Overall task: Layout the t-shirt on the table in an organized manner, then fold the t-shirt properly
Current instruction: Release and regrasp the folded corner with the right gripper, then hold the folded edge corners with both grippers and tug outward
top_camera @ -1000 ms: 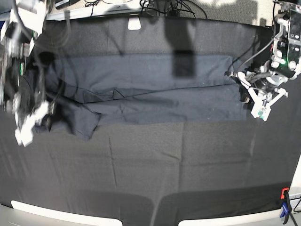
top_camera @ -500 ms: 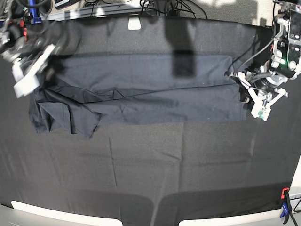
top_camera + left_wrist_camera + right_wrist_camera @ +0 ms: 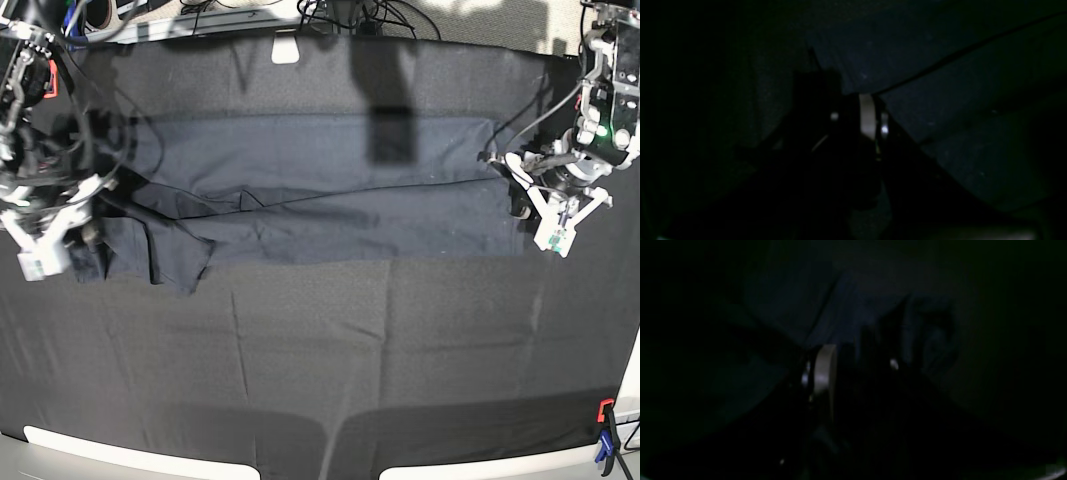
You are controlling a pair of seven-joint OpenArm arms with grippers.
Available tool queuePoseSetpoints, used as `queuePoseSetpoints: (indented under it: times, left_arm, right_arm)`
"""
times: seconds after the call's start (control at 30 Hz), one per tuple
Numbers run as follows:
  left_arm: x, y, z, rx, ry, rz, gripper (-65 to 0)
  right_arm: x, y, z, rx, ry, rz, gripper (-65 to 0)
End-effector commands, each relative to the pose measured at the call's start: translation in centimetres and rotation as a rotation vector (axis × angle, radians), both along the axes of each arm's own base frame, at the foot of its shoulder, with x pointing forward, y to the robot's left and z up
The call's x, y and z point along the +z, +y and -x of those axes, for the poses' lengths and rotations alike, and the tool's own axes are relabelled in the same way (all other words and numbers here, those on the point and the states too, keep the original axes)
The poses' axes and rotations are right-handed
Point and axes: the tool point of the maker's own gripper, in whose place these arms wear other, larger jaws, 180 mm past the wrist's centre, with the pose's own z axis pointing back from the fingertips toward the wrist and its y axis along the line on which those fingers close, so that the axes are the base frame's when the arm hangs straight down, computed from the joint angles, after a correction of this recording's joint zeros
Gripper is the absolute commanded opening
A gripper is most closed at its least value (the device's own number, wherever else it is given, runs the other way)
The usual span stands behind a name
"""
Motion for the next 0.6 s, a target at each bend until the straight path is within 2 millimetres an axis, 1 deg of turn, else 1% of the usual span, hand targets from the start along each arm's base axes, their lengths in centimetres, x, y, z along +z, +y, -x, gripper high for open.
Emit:
queuePoseSetpoints:
  times: [0.0, 0.17, 0.27, 0.43, 0.57]
  left_arm:
    - [1.3, 0.3, -0.9, -0.002, -0.049, -0.005, -58.8]
    - [1.4, 0.2, -0.9, -0.003, -0.054, -0.004, -58.8]
    - [1.4, 0.3, -0.9, -0.002, -0.054, -0.004, -58.8]
    - [1.4, 0.3, -0.9, -0.002, -0.053, -0.004, -58.8]
    - [1.4, 0.3, -0.9, -0.002, -0.054, -0.004, -58.8]
  right_arm:
    - [1.3, 0.2, -0.8, 0.059, -0.032, 0.041, -45.7]
    - [-1.0, 0.7, -0.7, 0.205, 0.042, 0.285, -45.7]
    - [-1.7, 0.5, -1.2, 0.173, 0.029, 0.389, -45.7]
    - [-2.8, 2.0, -1.2, 0.197, 0.021, 0.426, -45.8]
    - [-2.4, 2.4, -1.5, 0.192, -0.001, 0.418, -45.8]
